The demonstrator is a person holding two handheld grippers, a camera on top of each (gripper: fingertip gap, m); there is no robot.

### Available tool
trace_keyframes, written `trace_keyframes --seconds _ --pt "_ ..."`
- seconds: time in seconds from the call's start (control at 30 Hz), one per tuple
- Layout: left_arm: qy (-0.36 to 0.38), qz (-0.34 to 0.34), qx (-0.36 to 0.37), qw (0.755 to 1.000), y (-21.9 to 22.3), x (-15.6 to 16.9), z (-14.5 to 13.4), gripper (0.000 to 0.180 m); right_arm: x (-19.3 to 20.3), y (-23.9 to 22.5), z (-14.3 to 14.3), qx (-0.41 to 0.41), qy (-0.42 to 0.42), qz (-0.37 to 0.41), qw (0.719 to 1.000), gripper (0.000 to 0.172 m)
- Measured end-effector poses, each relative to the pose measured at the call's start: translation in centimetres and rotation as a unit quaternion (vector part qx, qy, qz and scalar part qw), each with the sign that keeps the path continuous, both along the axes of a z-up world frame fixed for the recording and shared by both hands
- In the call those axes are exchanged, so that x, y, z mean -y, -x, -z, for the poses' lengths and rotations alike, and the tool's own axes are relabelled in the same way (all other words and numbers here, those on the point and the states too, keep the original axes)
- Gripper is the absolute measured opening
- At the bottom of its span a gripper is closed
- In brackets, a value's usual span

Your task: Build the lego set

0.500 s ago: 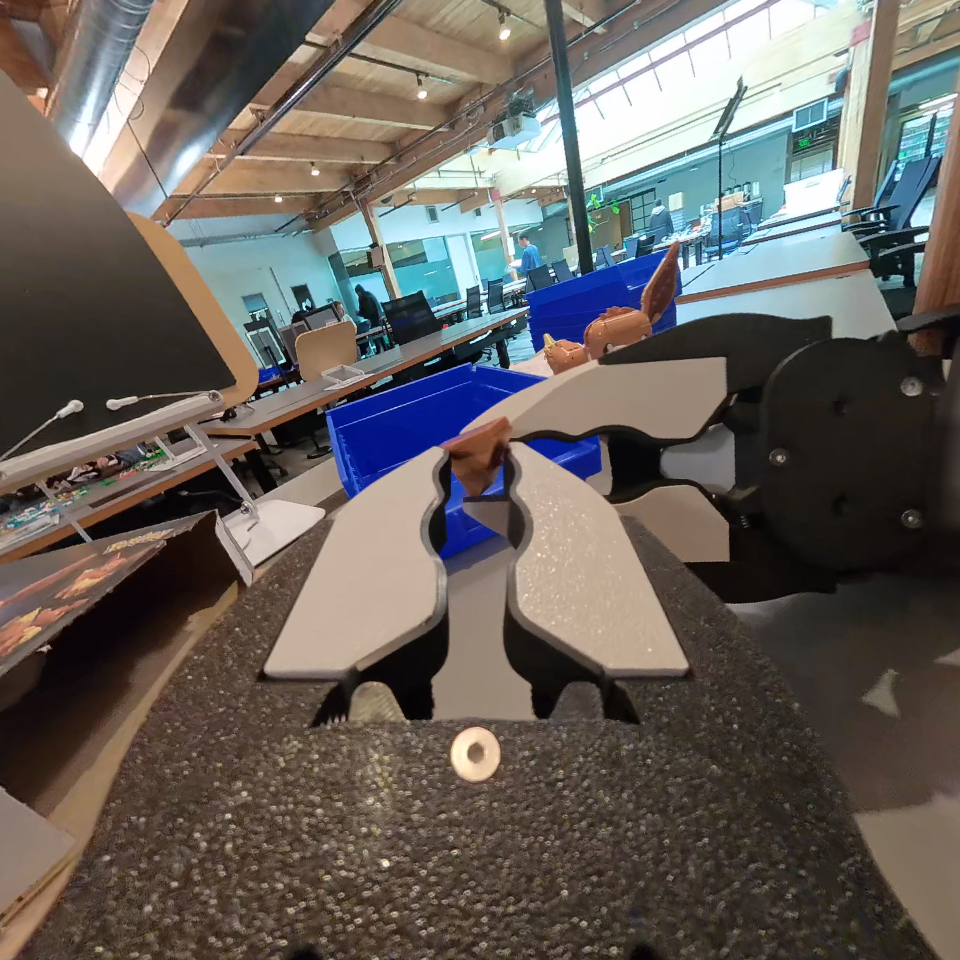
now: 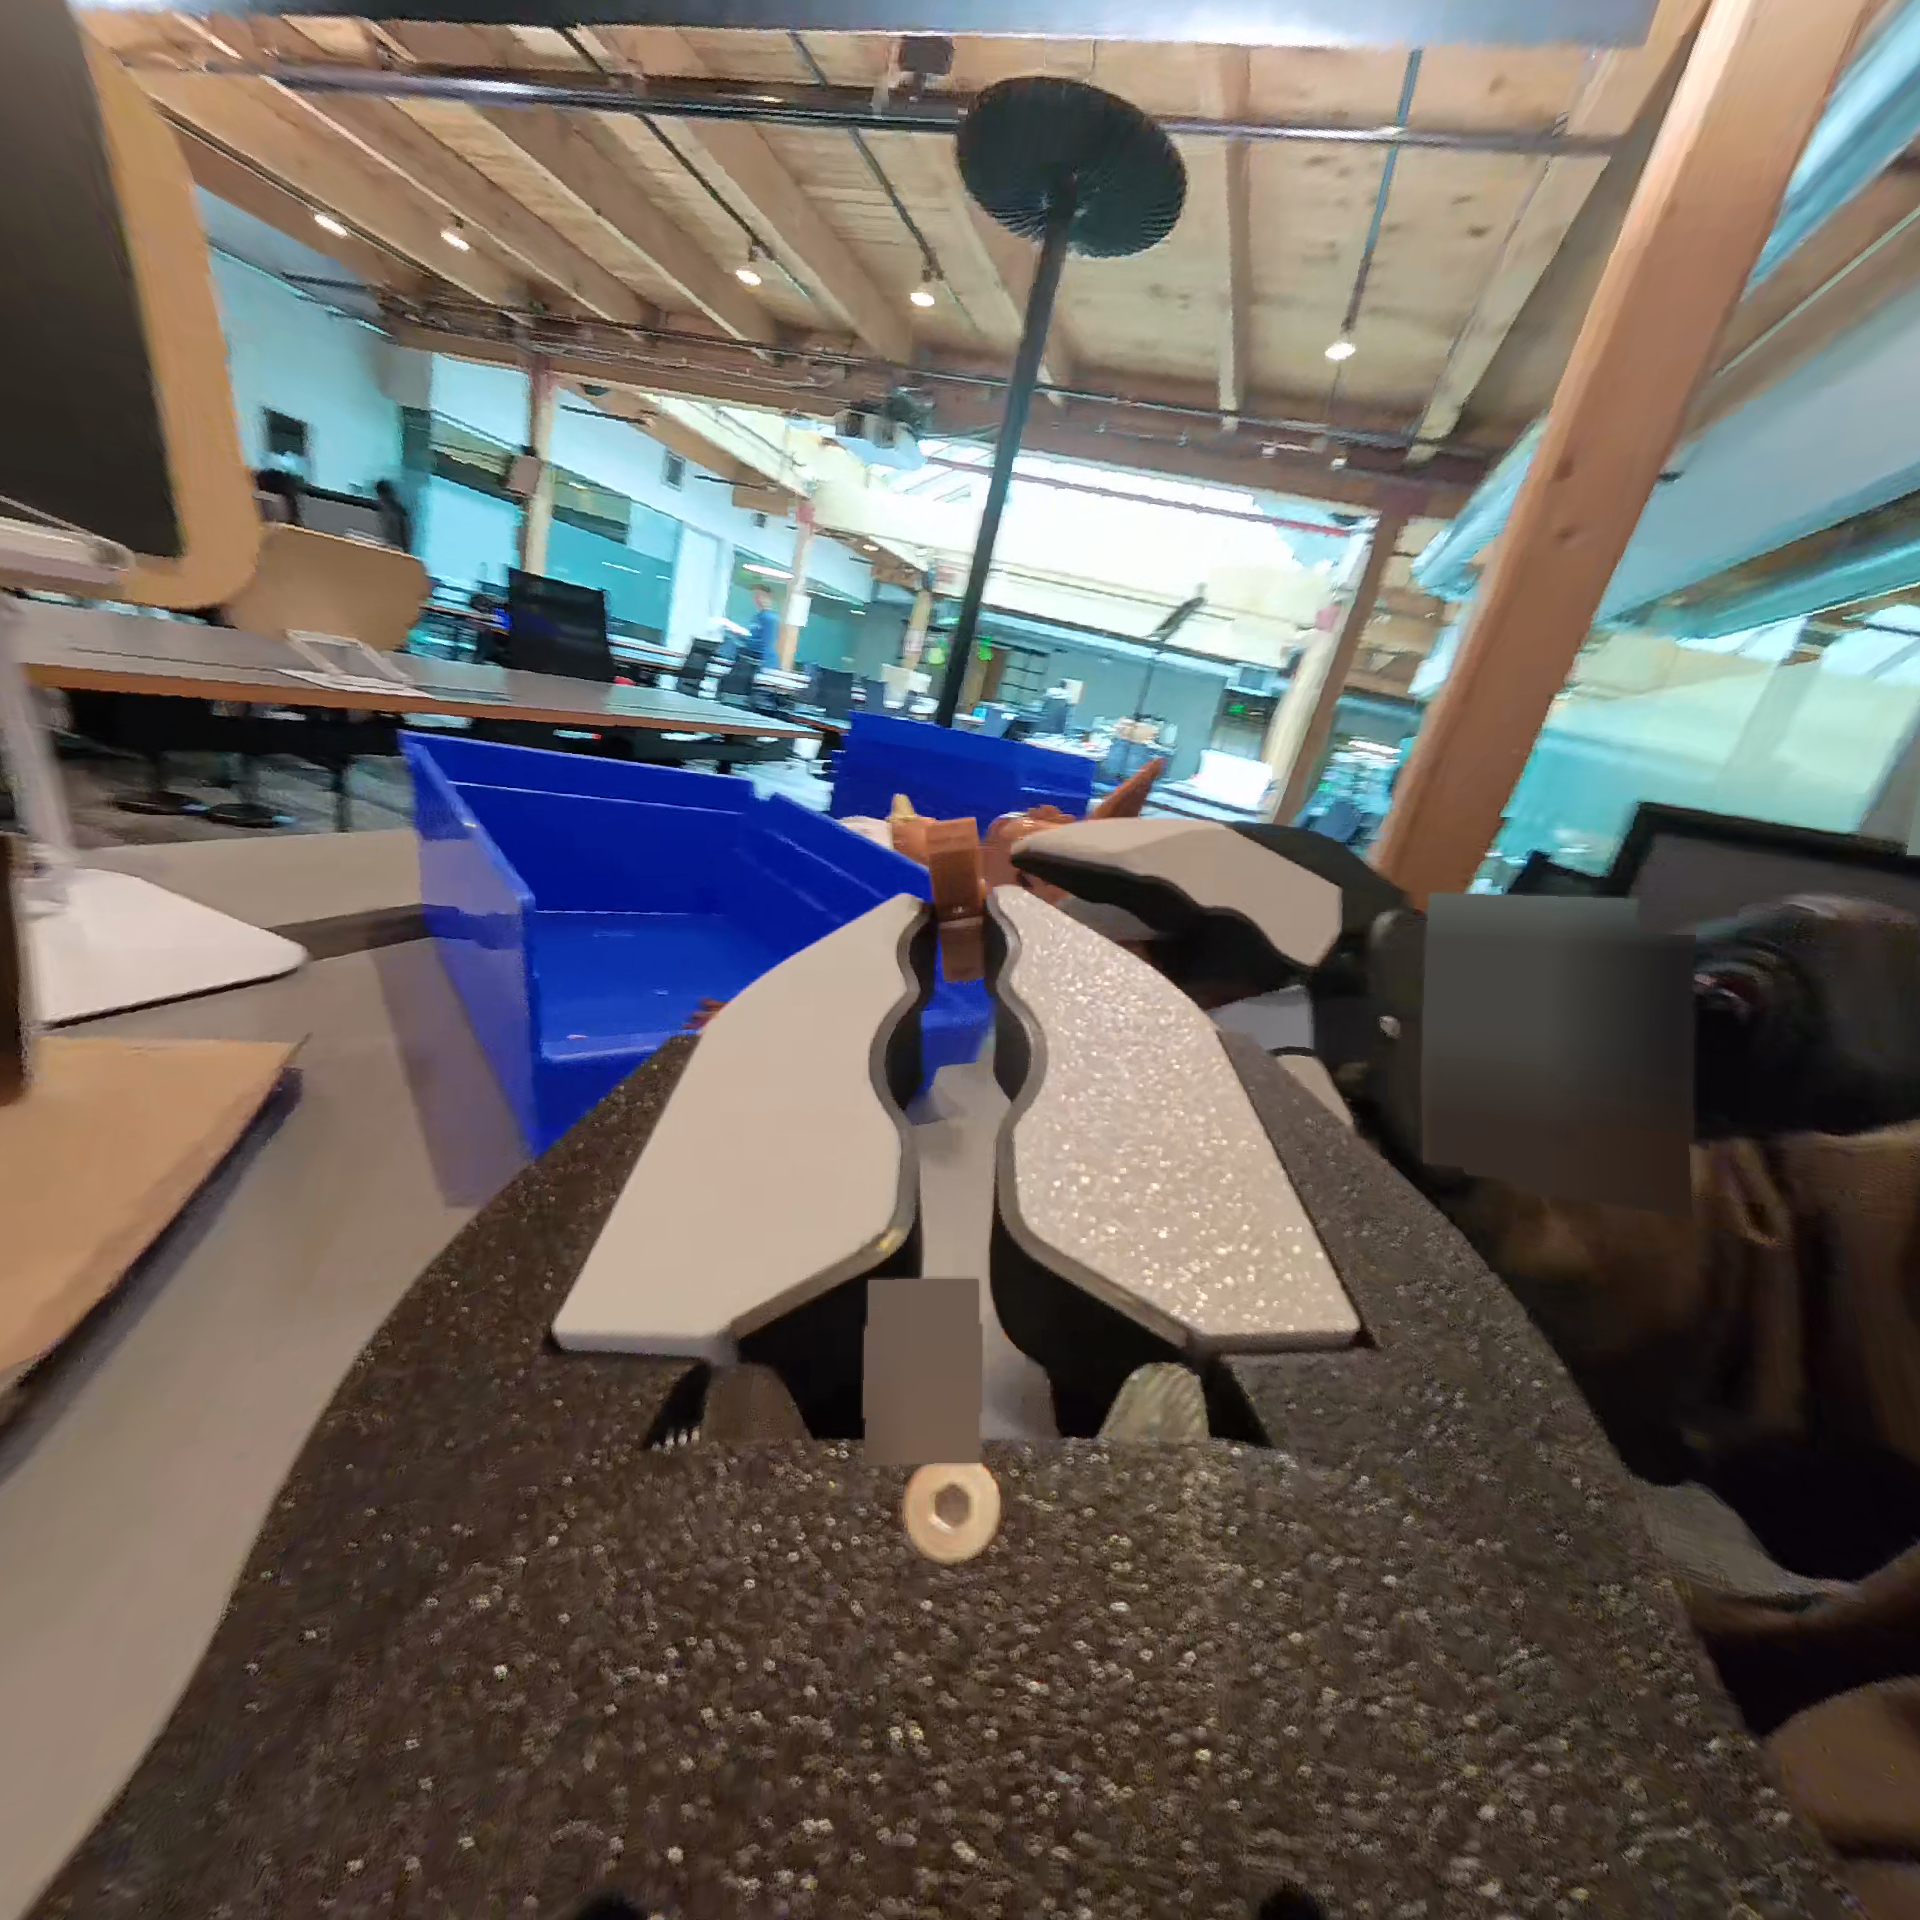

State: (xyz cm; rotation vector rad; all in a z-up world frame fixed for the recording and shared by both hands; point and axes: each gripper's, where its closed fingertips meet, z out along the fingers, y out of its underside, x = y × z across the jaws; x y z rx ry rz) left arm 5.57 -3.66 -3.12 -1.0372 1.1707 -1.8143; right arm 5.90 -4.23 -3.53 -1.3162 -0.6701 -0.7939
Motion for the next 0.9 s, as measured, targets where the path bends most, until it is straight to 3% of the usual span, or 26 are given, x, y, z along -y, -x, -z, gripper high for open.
trace_keyframes --seconds 0.1,0.3,0.53,0.67,0.8,0.9 --pt "0.014 0.047 -0.008 0.999 0.1 0.9 0.2 0.008 0.0 0.3 0.2 -0.018 0.013 -0.028 0.999 0.049" --pt "0.008 0.110 -0.017 0.994 0.4 2.8 0.5 0.008 0.4 0.6 -0.2 -0.002 -0.004 -0.035 0.999 0.025" --pt "0.002 0.115 -0.041 0.992 0.0 3.1 1.1 0.022 0.3 0.7 0.5 0.033 0.013 -0.032 0.999 0.024" --pt "-0.043 0.098 -0.047 0.993 0.0 3.3 1.5 0.009 0.3 1.1 1.1 0.045 0.031 -0.047 0.997 0.025" --pt "-0.054 0.064 -0.060 0.995 -0.3 2.1 1.8 0.009 0.4 0.1 4.2 -0.039 0.172 -0.121 0.977 0.046" --pt "-0.019 0.054 -0.060 0.997 -0.3 1.0 1.5 0.009 1.8 -1.5 8.3 -0.138 0.319 -0.164 0.923 0.048"
